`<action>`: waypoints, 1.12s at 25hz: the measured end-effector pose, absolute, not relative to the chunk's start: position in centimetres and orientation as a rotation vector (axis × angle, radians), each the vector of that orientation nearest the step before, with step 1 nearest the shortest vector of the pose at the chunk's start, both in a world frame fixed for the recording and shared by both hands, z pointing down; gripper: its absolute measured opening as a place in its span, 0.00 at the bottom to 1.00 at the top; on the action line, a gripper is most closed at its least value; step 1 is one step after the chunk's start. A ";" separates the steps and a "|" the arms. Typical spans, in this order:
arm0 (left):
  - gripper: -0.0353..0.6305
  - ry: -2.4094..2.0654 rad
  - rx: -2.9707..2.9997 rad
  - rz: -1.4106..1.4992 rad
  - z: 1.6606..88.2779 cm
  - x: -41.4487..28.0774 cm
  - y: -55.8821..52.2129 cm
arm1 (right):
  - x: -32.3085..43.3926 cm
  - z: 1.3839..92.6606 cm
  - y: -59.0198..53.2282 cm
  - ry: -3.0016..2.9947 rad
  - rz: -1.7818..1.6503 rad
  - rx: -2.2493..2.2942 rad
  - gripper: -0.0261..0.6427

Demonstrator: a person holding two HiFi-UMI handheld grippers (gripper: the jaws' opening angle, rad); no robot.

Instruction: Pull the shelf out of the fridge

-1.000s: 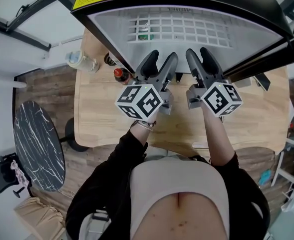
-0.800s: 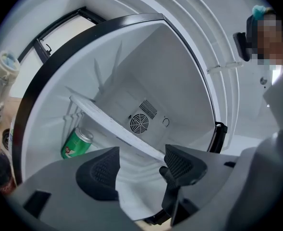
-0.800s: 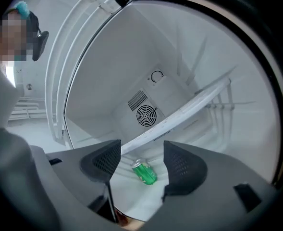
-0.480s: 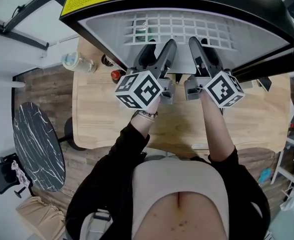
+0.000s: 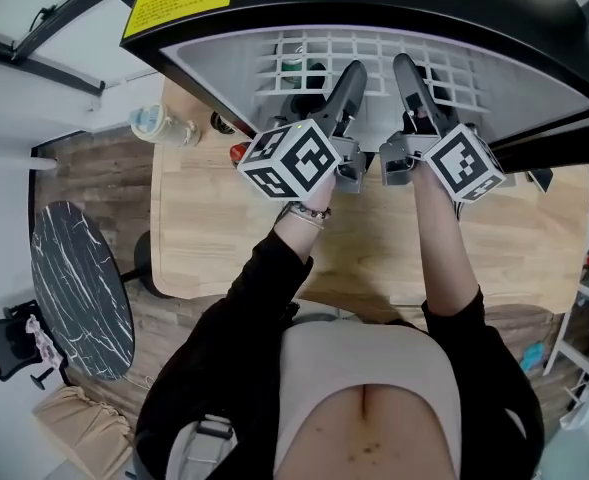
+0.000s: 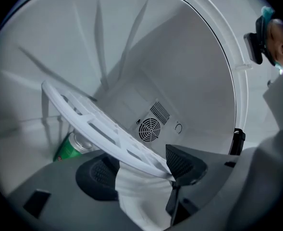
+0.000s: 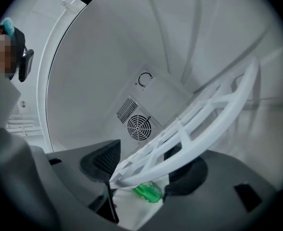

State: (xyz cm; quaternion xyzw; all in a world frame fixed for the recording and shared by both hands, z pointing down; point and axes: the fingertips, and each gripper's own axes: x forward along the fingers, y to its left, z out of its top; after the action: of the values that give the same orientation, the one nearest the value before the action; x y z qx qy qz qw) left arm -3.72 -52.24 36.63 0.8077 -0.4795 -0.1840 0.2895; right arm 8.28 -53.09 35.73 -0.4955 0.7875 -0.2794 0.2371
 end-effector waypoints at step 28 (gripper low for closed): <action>0.33 -1.315 2.106 -0.529 36.4 -3.5 -53.8 | 9.1 36.3 -54.0 2.059 -0.798 -1.390 0.30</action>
State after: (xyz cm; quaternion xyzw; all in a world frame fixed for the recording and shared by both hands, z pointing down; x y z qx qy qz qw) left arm -3.53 -53.75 36.36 0.7921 -0.4948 -0.1988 0.2970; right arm 9.06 -53.96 36.30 -0.5139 0.7613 -0.2951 0.2632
